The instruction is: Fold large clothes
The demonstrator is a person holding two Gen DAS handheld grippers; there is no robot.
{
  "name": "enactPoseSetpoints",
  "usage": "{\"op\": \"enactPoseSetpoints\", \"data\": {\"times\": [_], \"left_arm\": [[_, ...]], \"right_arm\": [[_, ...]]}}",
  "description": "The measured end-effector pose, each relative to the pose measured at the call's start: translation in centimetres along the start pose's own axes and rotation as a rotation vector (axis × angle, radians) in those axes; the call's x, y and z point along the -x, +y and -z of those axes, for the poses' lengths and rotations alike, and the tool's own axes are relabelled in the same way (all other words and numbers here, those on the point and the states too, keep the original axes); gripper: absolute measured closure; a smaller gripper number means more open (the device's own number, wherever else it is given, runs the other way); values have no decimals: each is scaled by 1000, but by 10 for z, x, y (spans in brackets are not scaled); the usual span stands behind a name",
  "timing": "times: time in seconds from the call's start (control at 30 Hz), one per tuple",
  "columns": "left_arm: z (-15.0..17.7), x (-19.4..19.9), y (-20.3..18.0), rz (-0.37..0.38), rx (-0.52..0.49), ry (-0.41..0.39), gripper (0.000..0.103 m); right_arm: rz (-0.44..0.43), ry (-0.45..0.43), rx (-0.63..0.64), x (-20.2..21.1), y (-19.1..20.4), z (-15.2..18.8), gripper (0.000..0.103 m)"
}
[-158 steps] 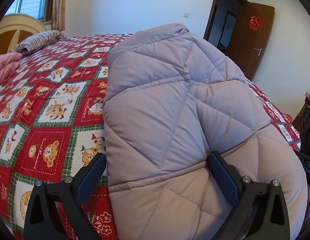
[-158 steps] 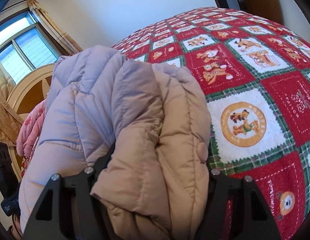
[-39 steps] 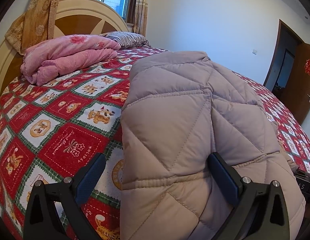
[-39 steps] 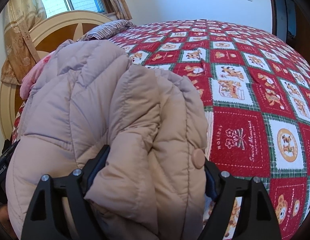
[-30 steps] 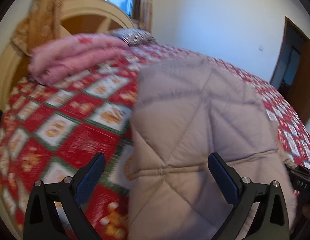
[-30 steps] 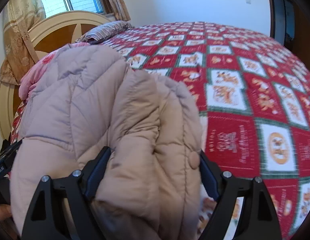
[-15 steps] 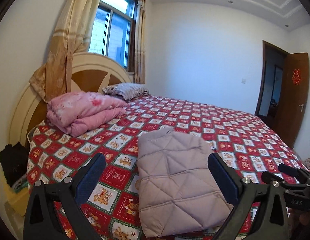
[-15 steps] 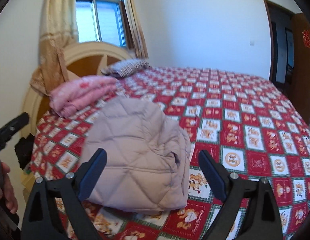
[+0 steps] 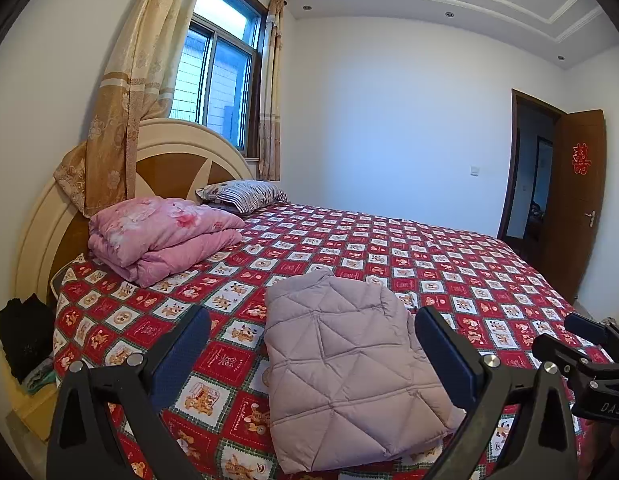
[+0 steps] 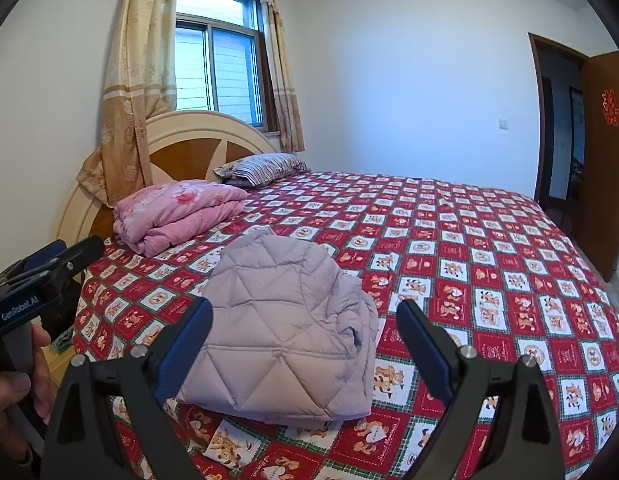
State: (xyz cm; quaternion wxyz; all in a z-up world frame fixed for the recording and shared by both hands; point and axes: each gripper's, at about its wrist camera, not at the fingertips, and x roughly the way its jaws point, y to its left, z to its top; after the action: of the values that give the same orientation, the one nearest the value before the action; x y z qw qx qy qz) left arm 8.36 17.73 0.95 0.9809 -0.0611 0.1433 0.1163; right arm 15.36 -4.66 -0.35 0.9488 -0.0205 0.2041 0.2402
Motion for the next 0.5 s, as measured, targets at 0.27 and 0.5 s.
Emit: {"op": "enactPoseSetpoints", "data": {"times": [0.27,0.5], "left_arm": [[2,-1,-5,-8,-20,3,1],[3,-1,-7,-5,-24,6,1]], "right_arm": [[-7,-6,0,4,1,2,8],[-10,-16,0,7,3,2,7]]}}
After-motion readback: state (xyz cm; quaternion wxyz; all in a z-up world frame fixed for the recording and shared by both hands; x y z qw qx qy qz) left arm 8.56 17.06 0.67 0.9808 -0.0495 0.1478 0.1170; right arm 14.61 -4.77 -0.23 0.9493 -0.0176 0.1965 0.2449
